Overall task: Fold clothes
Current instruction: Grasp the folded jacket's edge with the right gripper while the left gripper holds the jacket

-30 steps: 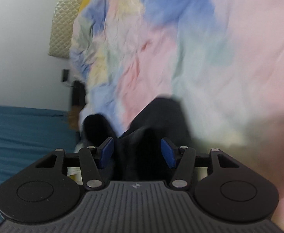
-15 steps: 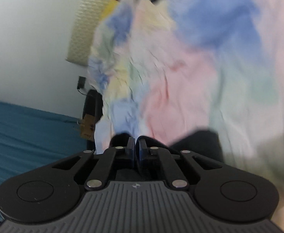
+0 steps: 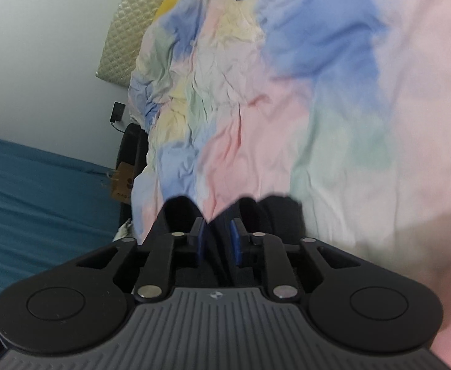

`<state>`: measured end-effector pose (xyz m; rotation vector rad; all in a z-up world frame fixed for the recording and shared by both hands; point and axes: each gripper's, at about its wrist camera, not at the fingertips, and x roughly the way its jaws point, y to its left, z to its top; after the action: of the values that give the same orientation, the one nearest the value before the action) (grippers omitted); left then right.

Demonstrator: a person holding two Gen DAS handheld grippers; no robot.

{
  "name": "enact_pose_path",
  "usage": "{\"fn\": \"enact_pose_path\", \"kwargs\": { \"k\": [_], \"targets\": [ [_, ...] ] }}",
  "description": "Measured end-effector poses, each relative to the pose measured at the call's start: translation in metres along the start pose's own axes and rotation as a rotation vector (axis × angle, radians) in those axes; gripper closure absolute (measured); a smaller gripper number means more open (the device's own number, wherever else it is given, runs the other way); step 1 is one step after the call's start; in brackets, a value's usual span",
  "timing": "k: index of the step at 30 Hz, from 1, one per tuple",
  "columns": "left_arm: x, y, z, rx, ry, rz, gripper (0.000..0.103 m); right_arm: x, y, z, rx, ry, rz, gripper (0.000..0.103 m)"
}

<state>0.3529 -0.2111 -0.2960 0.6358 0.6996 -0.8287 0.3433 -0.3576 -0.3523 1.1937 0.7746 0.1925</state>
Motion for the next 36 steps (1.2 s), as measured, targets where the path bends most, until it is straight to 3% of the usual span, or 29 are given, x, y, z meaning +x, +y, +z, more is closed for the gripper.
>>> {"fn": "enact_pose_path", "kwargs": {
  "k": [2, 4, 6, 8, 10, 13, 17, 19, 21, 23, 27, 31, 34, 36],
  "targets": [
    [0.008, -0.010, -0.002, 0.095, 0.014, 0.019, 0.038, 0.002, 0.001, -0.006, -0.008, 0.026, 0.001, 0.078],
    [0.013, -0.014, -0.003, 0.130, 0.017, 0.029, 0.039, 0.007, 0.005, -0.008, -0.030, 0.056, 0.012, 0.076],
    [0.016, -0.013, -0.002, 0.120, 0.014, 0.030, 0.051, 0.015, 0.013, -0.006, -0.058, 0.074, 0.029, 0.071],
    [0.016, -0.007, -0.001, 0.071, 0.012, 0.018, 0.073, 0.022, 0.021, -0.004, -0.086, 0.092, 0.045, 0.058],
    [0.012, 0.002, 0.000, 0.017, 0.004, 0.001, 0.079, 0.035, 0.031, -0.001, -0.118, 0.105, 0.046, 0.042],
    [-0.003, 0.005, 0.000, -0.006, -0.015, -0.026, 0.082, 0.056, 0.041, 0.003, -0.179, 0.109, -0.008, 0.038],
    [-0.040, 0.001, 0.000, -0.033, -0.073, -0.052, 0.083, 0.074, 0.056, 0.000, -0.257, 0.101, -0.055, 0.046],
    [-0.057, 0.000, 0.000, -0.065, -0.098, -0.068, 0.083, 0.073, 0.065, -0.005, -0.313, 0.085, -0.046, 0.086],
    [-0.071, -0.003, 0.000, -0.101, -0.120, -0.087, 0.083, 0.057, 0.077, -0.012, -0.359, 0.037, -0.050, 0.097],
    [-0.078, -0.006, -0.001, -0.122, -0.131, -0.097, 0.083, 0.042, 0.077, -0.015, -0.341, -0.001, -0.050, 0.098],
    [-0.057, -0.009, -0.013, -0.178, -0.087, -0.121, 0.083, 0.032, 0.056, -0.023, -0.329, -0.010, -0.152, 0.098],
    [-0.030, -0.004, -0.032, -0.239, -0.008, -0.154, 0.082, 0.039, 0.031, -0.033, -0.352, 0.050, -0.263, 0.097],
    [-0.040, 0.003, -0.032, -0.251, -0.016, -0.166, 0.076, 0.020, 0.037, -0.040, -0.369, 0.038, -0.263, 0.089],
    [-0.055, 0.012, -0.032, -0.282, -0.036, -0.178, 0.066, 0.004, 0.042, -0.045, -0.346, 0.021, -0.258, 0.086]
  ]
}}
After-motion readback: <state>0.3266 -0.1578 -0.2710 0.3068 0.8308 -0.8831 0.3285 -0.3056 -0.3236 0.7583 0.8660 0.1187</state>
